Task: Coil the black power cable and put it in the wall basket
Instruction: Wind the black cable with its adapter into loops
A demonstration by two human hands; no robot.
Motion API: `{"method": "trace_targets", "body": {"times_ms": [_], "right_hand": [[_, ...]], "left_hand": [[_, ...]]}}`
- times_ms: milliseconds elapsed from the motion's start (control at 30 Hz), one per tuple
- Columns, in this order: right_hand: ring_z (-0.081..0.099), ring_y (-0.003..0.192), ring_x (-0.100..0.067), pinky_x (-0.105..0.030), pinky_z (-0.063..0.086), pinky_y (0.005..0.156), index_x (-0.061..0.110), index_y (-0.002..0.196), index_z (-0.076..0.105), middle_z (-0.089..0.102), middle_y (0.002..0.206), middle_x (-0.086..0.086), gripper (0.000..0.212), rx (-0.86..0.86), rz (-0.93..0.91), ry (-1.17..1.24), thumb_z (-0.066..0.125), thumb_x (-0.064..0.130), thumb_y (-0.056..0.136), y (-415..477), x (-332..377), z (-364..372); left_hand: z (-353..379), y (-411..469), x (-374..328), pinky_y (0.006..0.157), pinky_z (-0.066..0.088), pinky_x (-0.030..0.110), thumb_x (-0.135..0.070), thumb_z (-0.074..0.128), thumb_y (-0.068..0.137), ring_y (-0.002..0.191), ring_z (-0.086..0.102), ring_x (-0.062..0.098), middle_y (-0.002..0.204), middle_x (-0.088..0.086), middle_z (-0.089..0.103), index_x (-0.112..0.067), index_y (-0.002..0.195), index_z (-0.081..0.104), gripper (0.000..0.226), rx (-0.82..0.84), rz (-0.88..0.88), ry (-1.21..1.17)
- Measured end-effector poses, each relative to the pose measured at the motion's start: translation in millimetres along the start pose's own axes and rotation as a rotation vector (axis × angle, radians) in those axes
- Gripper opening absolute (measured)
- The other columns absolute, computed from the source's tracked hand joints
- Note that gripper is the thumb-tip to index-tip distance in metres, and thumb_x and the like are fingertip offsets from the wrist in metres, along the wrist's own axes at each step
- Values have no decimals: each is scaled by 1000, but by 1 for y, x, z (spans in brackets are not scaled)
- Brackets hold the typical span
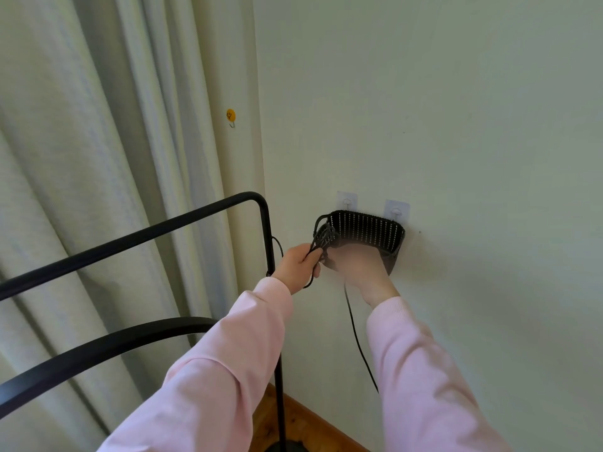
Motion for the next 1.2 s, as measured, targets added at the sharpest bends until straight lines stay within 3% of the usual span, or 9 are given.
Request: {"method": "trace_targets", "body": {"times_ms": [233,333,433,533,667,800,967,1067,1200], "right_hand": [[45,46,-4,-11,27,36,12,73,63,58,58,0,13,-30,-23,13,66,4,82,-1,9,-1],[52,56,-7,-14,34,43,14,80,63,60,65,-1,14,0,35,-79,65,1,79,-2,-2,1],[55,65,-8,-17,40,53,14,78,65,62,72,-3,13,29,99,-175,64,1,79,-3,-23,3],[55,73,-11,-20,43,59,13,75,67,64,77,-5,12,17,129,-183,64,4,82,-4,-39,-1],[51,60,-9,-15,41,51,9,72,65,60,64,-2,16,-76,60,-67,61,9,86,-4,-32,-4],[45,52,-6,-15,33,45,13,63,65,56,58,0,23,-147,4,101,63,10,85,-2,-12,-2],[42,42,-4,-14,28,38,11,59,65,54,45,6,25,-195,-15,244,63,5,84,1,3,8],[45,43,-3,-14,32,39,13,62,66,55,51,3,25,-203,-15,268,62,6,85,0,6,13],[45,48,-8,-16,34,41,10,67,64,53,60,-2,21,-194,-23,344,60,5,87,-1,15,21]], "left_hand": [[-10,2,2,55,49,27,-11,38,96,32,45,4,51,2,36,-10,69,47,28,-83,-84,-214],[-15,2,-1,37,37,20,-11,38,96,34,29,7,52,1,29,-10,70,41,26,-123,-119,-279],[-19,2,0,36,23,18,-12,38,96,35,24,6,52,0,28,-10,69,42,27,-160,-148,-327],[-24,1,3,34,21,16,-12,39,96,31,25,3,52,0,30,-10,68,43,28,-186,-170,-378],[-25,0,7,36,22,17,-14,40,96,37,26,6,54,0,32,-11,69,43,28,-159,-164,-327],[-23,-1,8,36,24,16,-16,42,96,33,27,2,54,-1,33,-7,85,49,15,-136,-137,-291],[-16,-1,9,43,32,22,-21,50,93,38,33,6,54,-1,37,-7,83,50,17,-114,-90,-229],[-12,-2,7,45,41,22,-19,51,92,43,38,9,55,-1,41,-10,74,48,21,-87,-59,-163],[-4,-5,2,48,43,21,-17,49,93,47,40,11,57,-1,42,-15,79,49,14,-10,-24,-107]]}}
Point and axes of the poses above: each hand's wrist, its own y-axis towards the middle knuckle, its own z-axis out of the palm, x = y × z, the point moved 5 cm from there along y, towards the middle knuckle
